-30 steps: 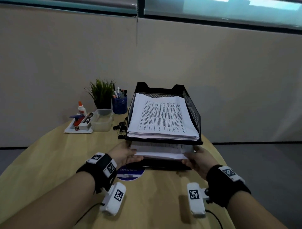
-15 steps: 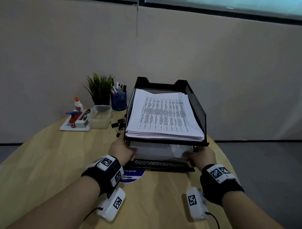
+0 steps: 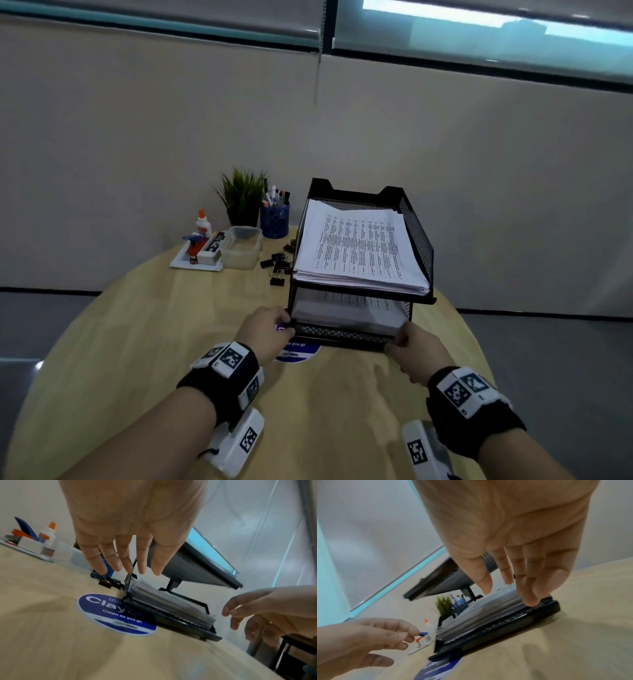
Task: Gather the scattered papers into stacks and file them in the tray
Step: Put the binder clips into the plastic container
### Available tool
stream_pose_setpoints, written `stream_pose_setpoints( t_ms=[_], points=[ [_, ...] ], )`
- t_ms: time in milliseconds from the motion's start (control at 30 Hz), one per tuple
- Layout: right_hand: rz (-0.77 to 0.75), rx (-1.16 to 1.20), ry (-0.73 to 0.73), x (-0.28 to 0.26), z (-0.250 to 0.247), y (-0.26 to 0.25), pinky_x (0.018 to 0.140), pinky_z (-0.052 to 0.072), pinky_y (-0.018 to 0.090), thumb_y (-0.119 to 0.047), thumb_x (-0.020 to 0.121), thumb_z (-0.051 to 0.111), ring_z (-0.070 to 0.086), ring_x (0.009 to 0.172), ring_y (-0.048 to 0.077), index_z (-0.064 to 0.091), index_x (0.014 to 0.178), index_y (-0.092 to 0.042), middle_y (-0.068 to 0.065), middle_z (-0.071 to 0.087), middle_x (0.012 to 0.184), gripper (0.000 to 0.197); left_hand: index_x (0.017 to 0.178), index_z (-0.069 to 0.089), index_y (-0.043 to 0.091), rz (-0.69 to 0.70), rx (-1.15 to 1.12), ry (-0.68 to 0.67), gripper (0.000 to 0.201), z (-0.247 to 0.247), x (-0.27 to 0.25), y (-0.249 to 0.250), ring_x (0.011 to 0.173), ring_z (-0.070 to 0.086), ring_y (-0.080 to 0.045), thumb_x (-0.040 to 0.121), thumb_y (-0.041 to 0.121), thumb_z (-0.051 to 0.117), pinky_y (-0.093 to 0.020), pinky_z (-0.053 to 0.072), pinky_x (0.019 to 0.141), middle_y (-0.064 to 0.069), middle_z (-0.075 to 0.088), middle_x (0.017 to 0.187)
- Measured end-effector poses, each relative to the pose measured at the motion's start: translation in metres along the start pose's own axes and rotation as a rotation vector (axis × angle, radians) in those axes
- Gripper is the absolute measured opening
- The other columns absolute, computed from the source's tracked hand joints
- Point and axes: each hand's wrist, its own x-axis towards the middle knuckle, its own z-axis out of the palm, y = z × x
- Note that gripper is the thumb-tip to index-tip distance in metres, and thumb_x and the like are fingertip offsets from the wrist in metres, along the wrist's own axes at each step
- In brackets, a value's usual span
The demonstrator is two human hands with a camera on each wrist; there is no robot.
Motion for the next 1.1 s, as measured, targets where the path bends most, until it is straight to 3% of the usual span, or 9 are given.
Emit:
stream_pose_setpoints(
  t_ms=[167, 333, 433, 533, 667, 733, 800, 967, 1100],
  points=[
    [-0.151, -0.044, -0.078, -0.046, 0.012, -0.027, 0.065, 0.047, 0.029, -0.028, 0.091, 0.057, 0.052, 0.065, 0.016, 0.059, 0.088, -0.011, 0.001, 0.058, 0.075, 0.018, 0.091, 0.065, 0.022, -0.019, 0.005, -0.035, 0.009, -0.023, -0.063, -0.016, 0.101, 0.055, -0.015, 0.088, 0.029, 0.061, -0.023, 0.04, 0.08, 0.002, 0.058, 0.106],
    [-0.216, -0.042, -0.133, -0.06, 0.03, -0.065, 0.069, 0.051, 0.032, -0.027, 0.091, 0.057, 0.054, 0.068, 0.018, 0.052, 0.076, -0.019, 0.0, 0.057, 0.075, 0.017, 0.086, 0.061, 0.027, -0.084, 0.023, -0.016, 0.006, -0.045, -0.108, -0.048, 0.1, 0.053, -0.014, 0.087, 0.033, 0.062, -0.026, 0.042, 0.086, 0.001, 0.057, 0.108],
    [-0.239, -0.025, -0.147, -0.057, 0.04, -0.097, 0.074, 0.054, 0.035, -0.022, 0.091, 0.056, 0.057, 0.073, 0.021, 0.054, 0.076, -0.016, 0.005, 0.06, 0.081, 0.016, 0.089, 0.061, 0.026, -0.126, 0.066, -0.019, 0.007, -0.054, -0.117, -0.064, 0.104, 0.055, -0.016, 0.089, 0.033, 0.06, -0.026, 0.043, 0.086, 0.0, 0.056, 0.113],
    [-0.257, -0.035, -0.182, -0.045, 0.053, -0.13, 0.07, 0.048, 0.032, -0.018, 0.089, 0.055, 0.058, 0.082, 0.023, 0.058, 0.083, -0.011, 0.008, 0.061, 0.086, 0.01, 0.097, 0.064, 0.022, -0.188, 0.103, -0.019, 0.016, -0.062, -0.114, -0.082, 0.106, 0.057, -0.019, 0.089, 0.035, 0.059, -0.028, 0.047, 0.088, -0.002, 0.056, 0.118],
    [-0.23, -0.097, -0.242, -0.021, 0.075, -0.17, 0.058, 0.041, 0.027, -0.019, 0.09, 0.053, 0.051, 0.072, 0.022, 0.049, 0.065, -0.011, 0.004, 0.05, 0.068, 0.027, 0.092, 0.062, 0.024, -0.269, 0.075, -0.042, 0.012, -0.065, -0.102, -0.109, 0.102, 0.058, -0.02, 0.088, 0.035, 0.06, -0.028, 0.047, 0.087, -0.004, 0.056, 0.115],
    [-0.199, -0.067, -0.277, -0.004, 0.086, -0.185, 0.067, 0.048, 0.03, -0.019, 0.092, 0.052, 0.055, 0.077, 0.022, 0.063, 0.092, -0.006, 0.009, 0.061, 0.086, 0.017, 0.088, 0.061, 0.026, -0.266, 0.057, -0.09, 0.009, -0.064, -0.09, -0.116, 0.1, 0.057, -0.018, 0.088, 0.034, 0.057, -0.027, 0.046, 0.086, -0.002, 0.058, 0.112],
    [-0.144, -0.029, -0.264, 0.016, 0.099, -0.199, 0.082, 0.048, 0.032, -0.019, 0.093, 0.05, 0.057, 0.099, 0.026, 0.053, 0.12, -0.004, 0.013, 0.057, 0.119, 0.031, 0.09, 0.06, 0.027, -0.236, 0.051, -0.132, 0.008, -0.066, -0.069, -0.118, 0.099, 0.056, -0.016, 0.089, 0.033, 0.055, -0.025, 0.046, 0.085, 0.0, 0.058, 0.11],
    [-0.022, 0.024, -0.186, 0.086, 0.132, -0.229, 0.099, 0.038, 0.03, -0.013, 0.096, 0.044, 0.045, 0.124, 0.029, 0.037, 0.134, -0.001, 0.016, 0.037, 0.14, 0.04, 0.099, 0.06, 0.025, -0.113, 0.092, -0.234, 0.011, -0.083, 0.029, -0.126, 0.103, 0.057, -0.016, 0.091, 0.028, 0.053, -0.025, 0.046, 0.089, 0.0, 0.063, 0.112],
    [0.072, 0.054, -0.064, 0.119, 0.149, -0.231, 0.101, 0.036, 0.032, -0.008, 0.091, 0.049, 0.038, 0.129, 0.03, 0.025, 0.143, -0.003, 0.015, 0.029, 0.145, 0.057, 0.109, 0.064, 0.02, -0.048, 0.086, -0.261, 0.021, -0.086, 0.1, -0.122, 0.105, 0.058, -0.016, 0.092, 0.025, 0.052, -0.024, 0.045, 0.088, 0.0, 0.063, 0.115]
  ],
)
